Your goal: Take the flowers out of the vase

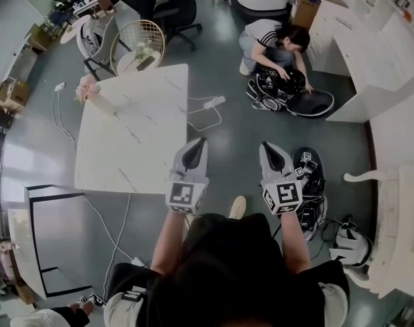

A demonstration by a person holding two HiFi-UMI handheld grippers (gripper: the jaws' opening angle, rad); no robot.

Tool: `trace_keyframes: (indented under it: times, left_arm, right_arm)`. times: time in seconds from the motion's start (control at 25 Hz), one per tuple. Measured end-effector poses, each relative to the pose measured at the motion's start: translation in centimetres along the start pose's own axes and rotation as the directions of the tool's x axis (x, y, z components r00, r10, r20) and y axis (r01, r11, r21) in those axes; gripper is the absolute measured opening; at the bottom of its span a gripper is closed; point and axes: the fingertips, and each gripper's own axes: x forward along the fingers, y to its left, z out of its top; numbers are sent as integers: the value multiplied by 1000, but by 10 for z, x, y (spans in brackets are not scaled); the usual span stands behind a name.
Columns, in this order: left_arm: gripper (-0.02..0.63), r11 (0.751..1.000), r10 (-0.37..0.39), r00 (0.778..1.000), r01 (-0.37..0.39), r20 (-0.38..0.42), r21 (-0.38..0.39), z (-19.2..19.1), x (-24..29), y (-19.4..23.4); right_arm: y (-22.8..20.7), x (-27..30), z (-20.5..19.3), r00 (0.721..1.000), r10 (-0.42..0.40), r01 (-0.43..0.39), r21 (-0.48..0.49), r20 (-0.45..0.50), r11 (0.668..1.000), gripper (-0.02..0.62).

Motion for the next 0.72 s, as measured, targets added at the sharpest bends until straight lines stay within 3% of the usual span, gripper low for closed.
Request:
trace_keyframes:
  times: [0.4,0.72]
  left_arm:
    - [8,1000,24,999,-24,-30,-14,-3,40,-19]
    - [8,999,33,999,-34,-33,-27,-6,98,10]
  right_arm:
    - [-45,16,-5,999,42,-42,26,-4,999,5]
    - [-69,72,-3,998,65,-65,10,-7,998,5]
